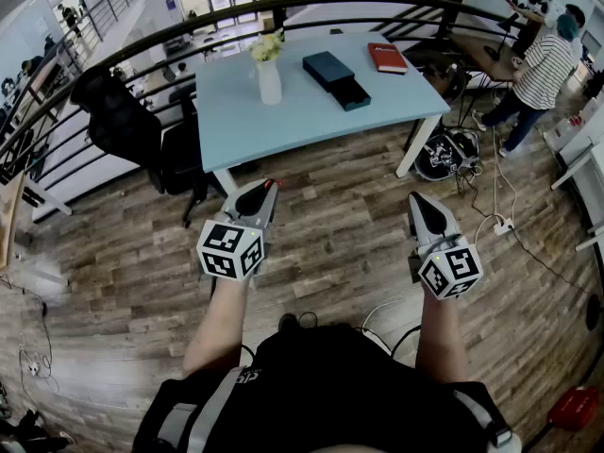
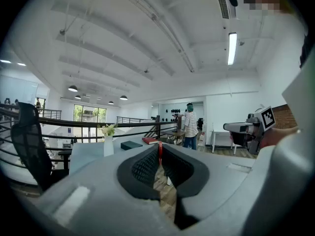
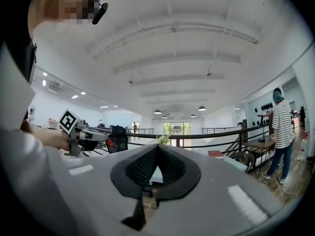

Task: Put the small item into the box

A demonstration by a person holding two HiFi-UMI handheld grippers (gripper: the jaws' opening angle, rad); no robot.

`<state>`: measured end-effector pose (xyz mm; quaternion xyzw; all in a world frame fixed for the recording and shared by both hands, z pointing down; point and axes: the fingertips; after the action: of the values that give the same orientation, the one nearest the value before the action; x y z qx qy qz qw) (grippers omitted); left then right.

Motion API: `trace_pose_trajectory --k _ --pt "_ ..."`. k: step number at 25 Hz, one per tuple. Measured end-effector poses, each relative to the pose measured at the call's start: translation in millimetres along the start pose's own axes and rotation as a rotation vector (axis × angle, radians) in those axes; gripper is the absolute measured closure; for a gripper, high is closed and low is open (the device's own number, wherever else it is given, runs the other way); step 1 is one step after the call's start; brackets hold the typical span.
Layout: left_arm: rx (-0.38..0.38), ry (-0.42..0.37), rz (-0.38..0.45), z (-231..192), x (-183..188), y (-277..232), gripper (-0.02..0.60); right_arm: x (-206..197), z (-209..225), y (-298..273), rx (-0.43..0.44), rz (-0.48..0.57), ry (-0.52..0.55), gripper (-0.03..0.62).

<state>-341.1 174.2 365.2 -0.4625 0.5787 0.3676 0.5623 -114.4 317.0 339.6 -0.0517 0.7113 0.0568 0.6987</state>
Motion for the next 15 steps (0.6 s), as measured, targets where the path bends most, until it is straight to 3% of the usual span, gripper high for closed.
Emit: trace_pose_trajectory --k 15 --pt "-0.012 0.028 -0.055 27.5 -29.0 -14.1 0.563 -21.4 7.8 16.4 0.042 -0.031 0.009 0.595"
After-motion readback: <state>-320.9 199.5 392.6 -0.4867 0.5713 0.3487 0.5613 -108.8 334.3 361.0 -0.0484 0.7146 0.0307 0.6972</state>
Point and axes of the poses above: the fingertips, and each gripper's own axes: y backward along the fingers, z to its right, x out of its top, and after that the axes turned 15 degrees about -x, right-handed
